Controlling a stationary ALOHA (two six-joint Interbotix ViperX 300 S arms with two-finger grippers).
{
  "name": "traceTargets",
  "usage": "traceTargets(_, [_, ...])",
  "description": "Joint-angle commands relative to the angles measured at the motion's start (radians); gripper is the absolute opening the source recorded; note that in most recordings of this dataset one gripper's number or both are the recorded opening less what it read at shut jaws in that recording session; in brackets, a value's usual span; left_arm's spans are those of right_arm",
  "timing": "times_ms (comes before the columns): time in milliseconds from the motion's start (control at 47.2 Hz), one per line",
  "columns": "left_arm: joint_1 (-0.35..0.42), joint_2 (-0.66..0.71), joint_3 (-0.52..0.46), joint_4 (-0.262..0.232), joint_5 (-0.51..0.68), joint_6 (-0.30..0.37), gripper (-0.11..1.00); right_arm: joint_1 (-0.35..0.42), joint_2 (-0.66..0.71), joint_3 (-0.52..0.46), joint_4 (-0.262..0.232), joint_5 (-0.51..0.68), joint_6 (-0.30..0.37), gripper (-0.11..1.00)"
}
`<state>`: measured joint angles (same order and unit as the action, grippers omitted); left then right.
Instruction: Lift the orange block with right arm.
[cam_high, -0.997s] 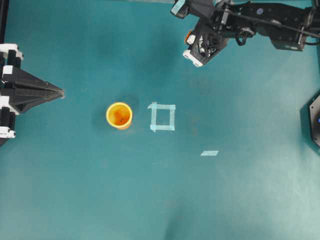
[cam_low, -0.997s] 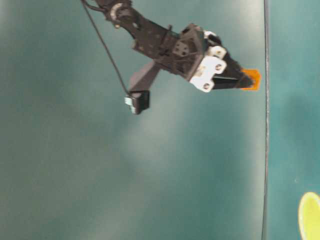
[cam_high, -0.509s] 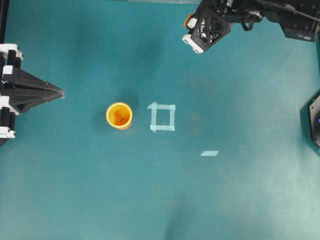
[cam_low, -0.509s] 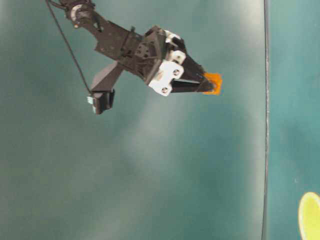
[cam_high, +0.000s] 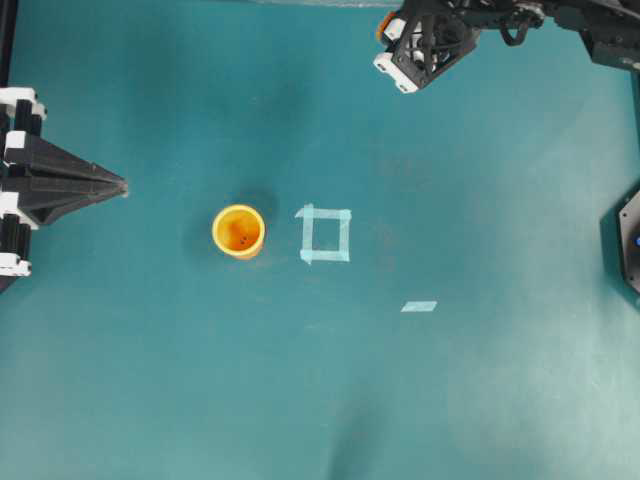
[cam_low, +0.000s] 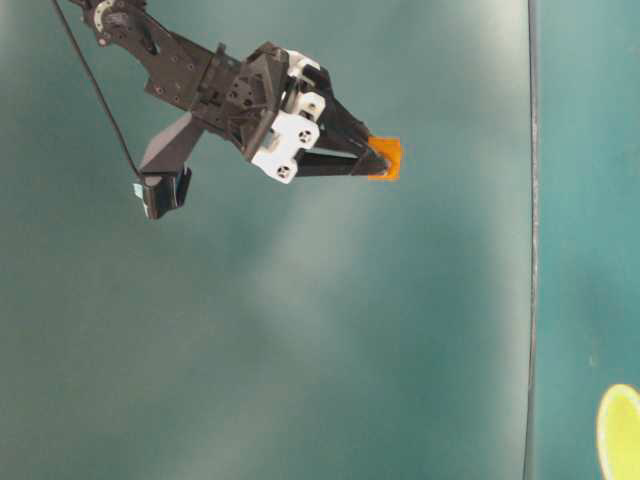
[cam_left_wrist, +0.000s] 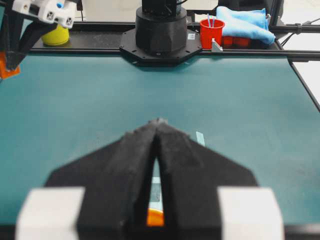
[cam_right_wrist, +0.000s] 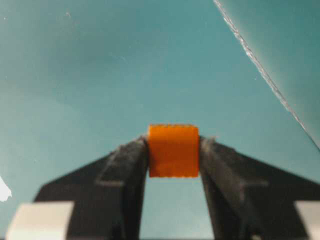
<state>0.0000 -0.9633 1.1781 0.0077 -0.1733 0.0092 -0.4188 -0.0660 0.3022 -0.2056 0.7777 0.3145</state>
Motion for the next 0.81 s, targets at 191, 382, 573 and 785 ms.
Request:
traceTargets(191, [0.003, 0.005, -0.029, 0.002, -0.005, 0.002, -0.01, -0.002, -0.058, -0.031, -0.002, 0.017, 0.003, 0.4])
traceTargets(382, [0.003, 0.003, -0.029, 0.002, -0.005, 0.002, -0.01, 0.0, -0.066, -0.048, -0.002, 0.02, 0.003, 0.4])
traceTargets(573, [0.003, 0.003, -0.029, 0.002, -0.005, 0.002, -0.01, 0.002, -0.066, -0.063, -0.002, 0.021, 0.003, 0.4])
traceTargets(785, [0.003, 0.0, -0.031, 0.002, -0.005, 0.002, -0.01, 0.002, -0.066, -0.066, -0.003, 0.021, 0.003, 0.4])
